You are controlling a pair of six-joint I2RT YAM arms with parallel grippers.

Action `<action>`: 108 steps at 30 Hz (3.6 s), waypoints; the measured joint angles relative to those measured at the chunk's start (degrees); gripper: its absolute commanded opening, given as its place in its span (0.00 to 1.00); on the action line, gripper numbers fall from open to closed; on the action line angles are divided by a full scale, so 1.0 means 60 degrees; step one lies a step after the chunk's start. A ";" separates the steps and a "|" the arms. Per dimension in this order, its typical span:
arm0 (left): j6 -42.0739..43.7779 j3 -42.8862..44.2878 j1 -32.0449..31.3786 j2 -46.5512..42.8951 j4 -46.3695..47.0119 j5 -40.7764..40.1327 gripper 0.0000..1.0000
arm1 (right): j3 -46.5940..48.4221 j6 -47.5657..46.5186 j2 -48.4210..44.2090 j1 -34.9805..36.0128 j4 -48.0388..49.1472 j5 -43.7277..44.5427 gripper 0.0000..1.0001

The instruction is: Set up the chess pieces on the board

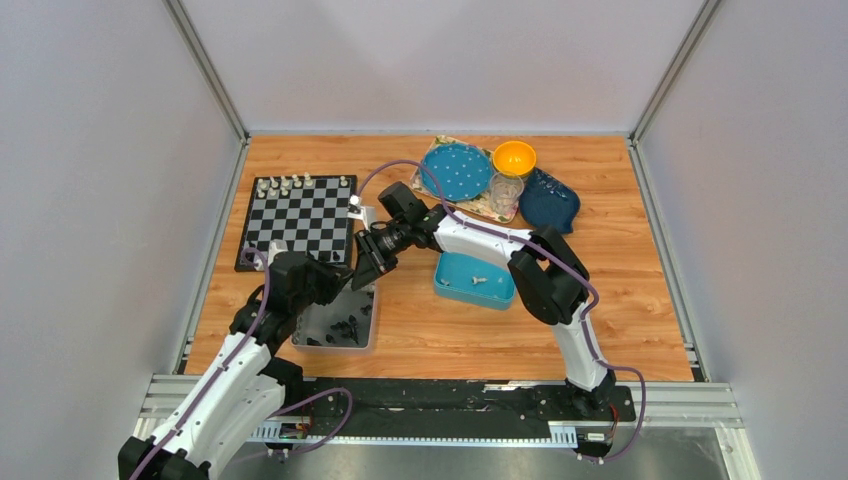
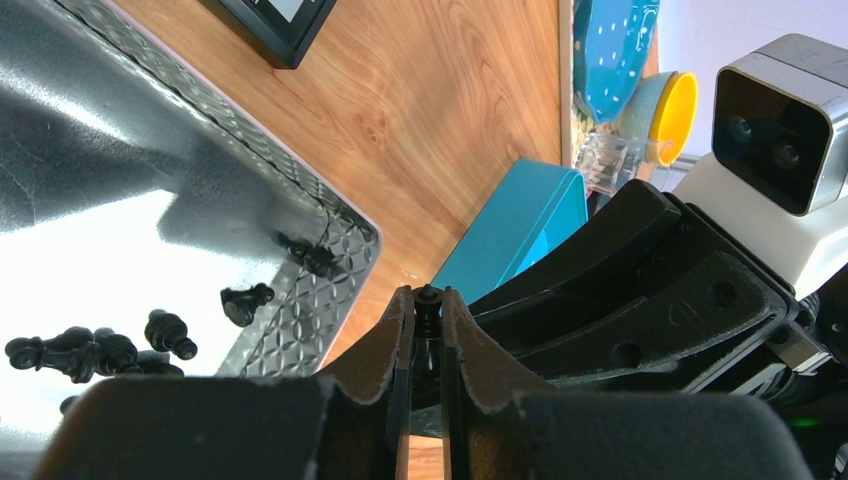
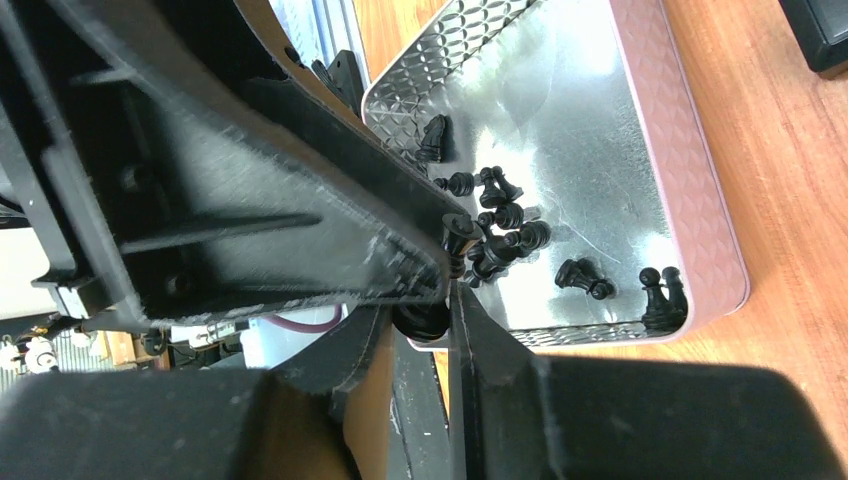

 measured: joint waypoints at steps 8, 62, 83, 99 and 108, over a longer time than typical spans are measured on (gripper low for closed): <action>0.0663 0.0000 0.0004 -0.0929 -0.0361 0.0339 0.78 | -0.0233 -0.0892 -0.0029 0.0007 -0.0098 -0.0266 0.00; 0.2481 0.0652 0.0954 -0.0761 -0.0725 0.5268 0.08 | -0.1206 -0.5952 -0.1774 0.0000 -0.1435 -0.2346 0.20; 0.6557 0.4867 0.1115 0.0576 -0.4732 0.0011 0.05 | -0.0565 -0.7202 -0.2186 -0.0790 -0.3501 -0.1413 0.74; 1.0174 0.2514 0.2087 0.2790 -0.1024 -0.3282 0.05 | -0.0743 -0.7734 -0.2845 -0.0787 -0.4000 -0.1231 0.74; 1.0706 0.1840 0.3264 0.3993 0.1257 -0.2532 0.05 | -0.0900 -0.7737 -0.2863 -0.0794 -0.4095 -0.1147 0.75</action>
